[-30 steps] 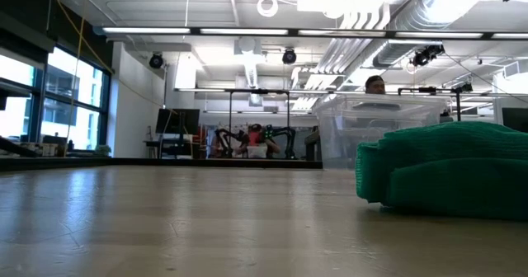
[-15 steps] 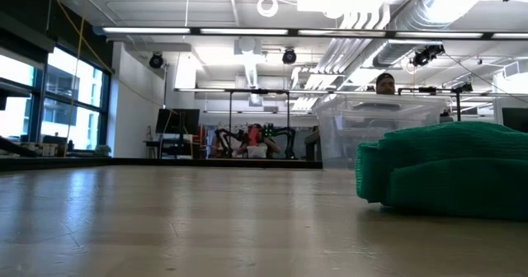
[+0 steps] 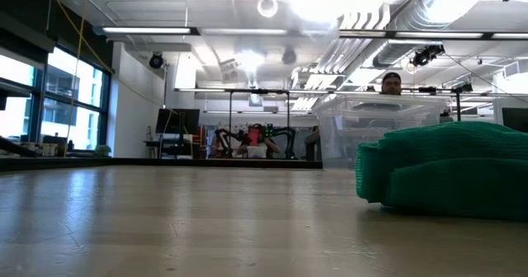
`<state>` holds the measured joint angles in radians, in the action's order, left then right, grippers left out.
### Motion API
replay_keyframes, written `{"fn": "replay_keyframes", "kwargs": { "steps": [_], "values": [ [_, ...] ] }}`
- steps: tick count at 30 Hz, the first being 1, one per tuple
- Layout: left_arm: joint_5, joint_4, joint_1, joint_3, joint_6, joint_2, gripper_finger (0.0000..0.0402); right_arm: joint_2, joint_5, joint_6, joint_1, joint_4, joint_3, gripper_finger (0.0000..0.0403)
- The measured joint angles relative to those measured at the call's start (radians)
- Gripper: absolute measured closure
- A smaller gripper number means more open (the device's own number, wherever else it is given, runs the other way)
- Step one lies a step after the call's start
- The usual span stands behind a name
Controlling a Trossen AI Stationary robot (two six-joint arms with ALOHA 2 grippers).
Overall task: Roll bandage
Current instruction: Open the transparent zip bag
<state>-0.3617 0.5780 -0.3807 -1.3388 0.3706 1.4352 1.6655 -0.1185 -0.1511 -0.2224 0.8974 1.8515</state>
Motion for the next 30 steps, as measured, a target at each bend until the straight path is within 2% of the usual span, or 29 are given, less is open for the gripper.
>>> {"fn": "replay_keyframes", "kwargs": {
  "steps": [4, 6, 8, 10, 12, 15, 18, 23, 26, 30],
  "values": [
    [-0.003, -0.001, -0.006, 0.0, -0.091, 0.0, 0.0401, 0.062, 0.068, 0.077, 0.022, -0.003, 0.0, 0.0222],
    [-0.008, 0.0, -0.008, 0.0, -0.116, 0.0, 0.0401, 0.09, 0.116, 0.111, 0.022, -0.026, 0.0, 0.0245],
    [-0.01, 0.0, -0.009, 0.0, -0.128, 0.0, 0.0401, 0.112, 0.152, 0.125, 0.018, -0.041, 0.0, 0.029],
    [-0.011, 0.001, -0.013, 0.0, -0.129, 0.0, 0.0401, 0.123, 0.191, 0.108, 0.017, -0.053, -0.002, 0.0358],
    [-0.016, 0.0, -0.014, 0.0, -0.123, 0.0, 0.0399, 0.123, 0.202, 0.082, 0.017, -0.063, -0.002, 0.0387],
    [-0.015, 0.0, -0.014, 0.0, -0.078, -0.003, 0.0382, 0.111, 0.109, 0.05, 0.002, -0.058, -0.002, 0.0397],
    [0.021, -0.009, -0.003, 0.0, -0.008, -0.027, 0.0349, 0.08, -0.052, 0.08, -0.033, -0.044, -0.002, 0.0399],
    [0.073, -0.102, 0.016, 0.0, 0.047, -0.084, 0.0296, 0.047, -0.296, 0.273, -0.129, -0.008, 0.0, 0.0401],
    [0.083, -0.167, 0.034, 0.0, 0.048, -0.127, 0.029, 0.046, -0.366, 0.375, -0.179, -0.007, -0.001, 0.0402],
    [0.109, -0.204, 0.067, -0.001, 0.048, -0.177, 0.0305, 0.041, -0.457, 0.48, -0.219, -0.044, -0.001, 0.0402]
  ]
}}
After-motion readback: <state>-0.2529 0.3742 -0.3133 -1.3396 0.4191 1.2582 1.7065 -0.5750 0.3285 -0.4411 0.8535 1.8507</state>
